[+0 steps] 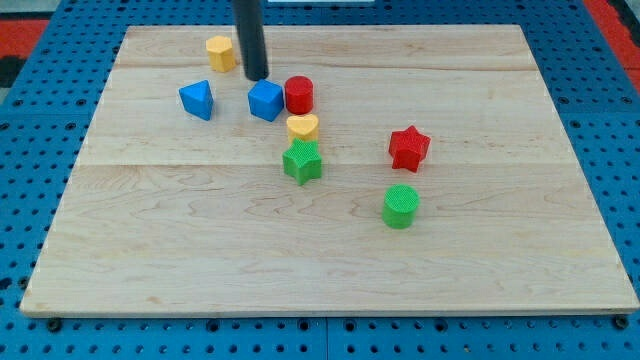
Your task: Slightly move the red circle above the yellow heart
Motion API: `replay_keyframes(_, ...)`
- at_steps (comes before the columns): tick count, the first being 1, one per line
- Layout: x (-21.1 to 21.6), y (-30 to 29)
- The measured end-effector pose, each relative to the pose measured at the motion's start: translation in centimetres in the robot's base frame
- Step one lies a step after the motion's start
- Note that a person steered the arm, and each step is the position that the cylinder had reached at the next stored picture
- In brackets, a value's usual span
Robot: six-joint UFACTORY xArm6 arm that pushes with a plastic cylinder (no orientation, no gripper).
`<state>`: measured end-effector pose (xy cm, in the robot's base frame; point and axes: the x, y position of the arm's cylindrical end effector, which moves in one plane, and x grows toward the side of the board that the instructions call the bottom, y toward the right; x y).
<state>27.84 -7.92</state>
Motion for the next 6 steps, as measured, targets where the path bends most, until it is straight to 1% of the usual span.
replay_keyframes(1, -2.3, -2.0)
replay_keyframes(2, -2.5, -6.2)
replay_keyframes(3, -2.5, -8.2)
replay_keyframes(4, -2.1, -5.5)
replay_keyframes(5, -2.1, -1.0)
replay_keyframes(6, 0.5, 3.7)
